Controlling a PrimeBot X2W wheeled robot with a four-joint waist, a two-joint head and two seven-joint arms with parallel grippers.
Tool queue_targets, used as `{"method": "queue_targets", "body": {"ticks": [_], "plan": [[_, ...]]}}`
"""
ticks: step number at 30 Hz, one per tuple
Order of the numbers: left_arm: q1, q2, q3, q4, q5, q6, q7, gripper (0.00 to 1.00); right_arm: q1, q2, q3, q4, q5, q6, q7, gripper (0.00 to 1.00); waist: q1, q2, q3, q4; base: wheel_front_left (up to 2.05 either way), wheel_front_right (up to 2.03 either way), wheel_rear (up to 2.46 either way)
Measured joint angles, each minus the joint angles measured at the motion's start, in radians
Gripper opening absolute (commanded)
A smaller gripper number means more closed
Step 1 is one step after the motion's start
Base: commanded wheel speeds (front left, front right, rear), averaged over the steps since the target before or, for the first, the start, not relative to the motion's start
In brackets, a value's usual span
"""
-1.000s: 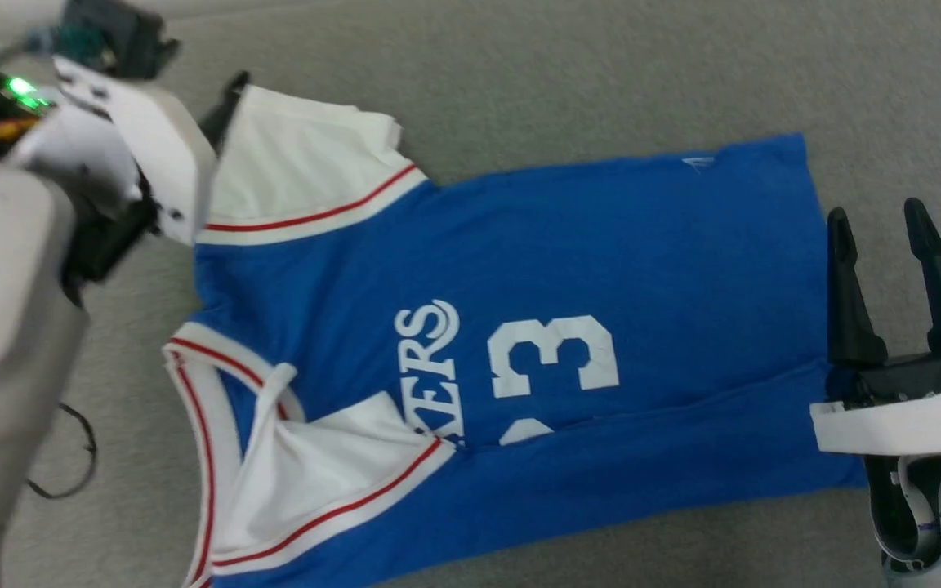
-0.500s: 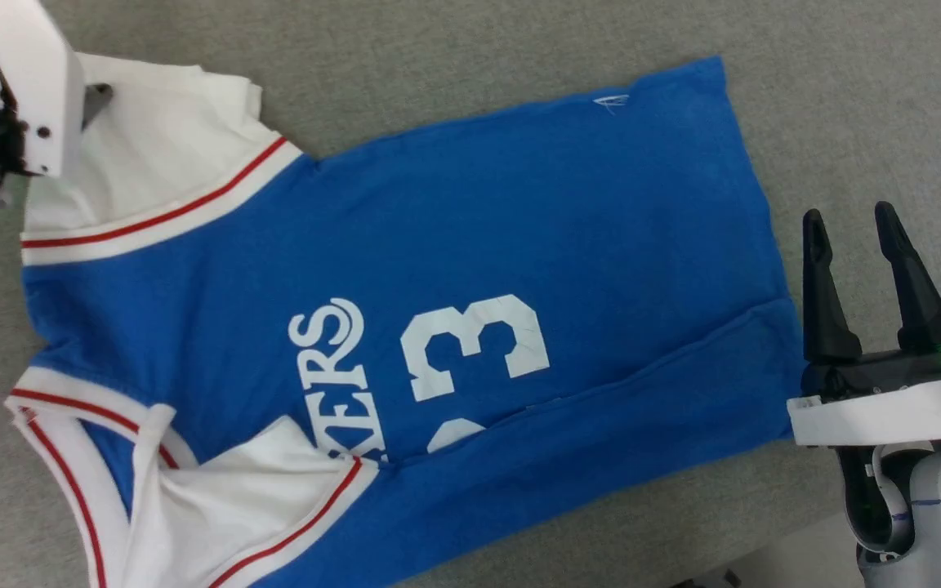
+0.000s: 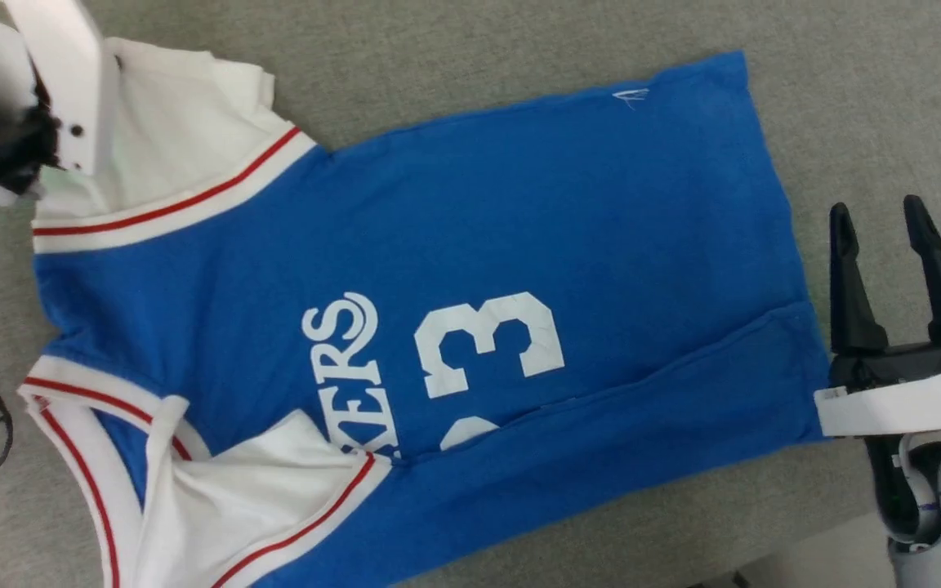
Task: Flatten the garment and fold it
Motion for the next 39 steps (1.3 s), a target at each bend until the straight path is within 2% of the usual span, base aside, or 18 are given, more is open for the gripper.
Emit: {"method": "queue_targets", "body": {"ticks": [3, 5, 11, 15, 22, 28, 37, 38, 39], "plan": [[0.024, -0.002, -0.037, -0.015, 0.017, 0.000, -0.095, 0.00, -0.009, -0.044, 0.002, -0.002, 0.008, 0.000, 0.048, 1.00, -0.0001, 0.0000, -0.021, 0.021, 0.00, 0.00, 0.00], [0.036, -0.007, -0.062, -0.034, 0.015, 0.000, -0.155, 0.00, -0.012, -0.098, 0.012, -0.004, 0.026, 0.000, 0.114, 1.00, 0.0000, 0.0000, -0.037, 0.039, 0.00, 0.00, 0.00], [0.049, -0.014, -0.129, -0.135, -0.002, 0.000, -0.298, 0.00, -0.061, -0.293, 0.069, -0.006, 0.149, -0.001, 0.418, 1.00, -0.0001, 0.0000, -0.080, 0.112, 0.00, 0.00, 0.00], [0.082, -0.028, -0.145, -0.225, -0.039, 0.000, -0.355, 0.00, -0.121, -0.422, 0.132, 0.016, 0.236, -0.001, 0.595, 1.00, -0.0001, 0.0000, -0.098, 0.171, 0.00, 0.00, 0.00], [0.146, -0.023, -0.163, -0.416, -0.029, 0.007, -0.408, 0.00, -0.291, -0.581, 0.230, 0.129, 0.326, -0.001, 0.839, 1.00, -0.0001, 0.0000, -0.103, 0.276, 0.00, 0.00, 0.00], [0.193, -0.024, -0.174, -0.540, -0.013, 0.047, -0.434, 0.00, -0.422, -0.660, 0.325, 0.239, 0.336, -0.001, 0.930, 1.00, -0.0001, 0.0000, -0.088, 0.355, 0.00, 0.00, 0.00], [0.236, -0.033, -0.193, -0.597, 0.005, 0.068, -0.471, 0.00, -0.491, -0.725, 0.465, 0.359, 0.313, -0.001, 0.901, 1.00, -0.0002, 0.0000, -0.059, 0.437, 0.00, 0.00, 0.00], [0.242, -0.034, -0.195, -0.597, 0.005, 0.072, -0.474, 0.00, -0.497, -0.727, 0.469, 0.371, 0.320, -0.001, 0.890, 0.97, -0.0003, 0.0000, -0.057, 0.442, 0.00, 0.00, 0.00], [0.246, -0.034, -0.198, -0.596, 0.006, 0.073, -0.477, 0.00, -0.503, -0.730, 0.476, 0.383, 0.324, -0.001, 0.876, 0.00, -0.0003, 0.0000, -0.055, 0.445, 0.00, 0.00, 0.00]]}}
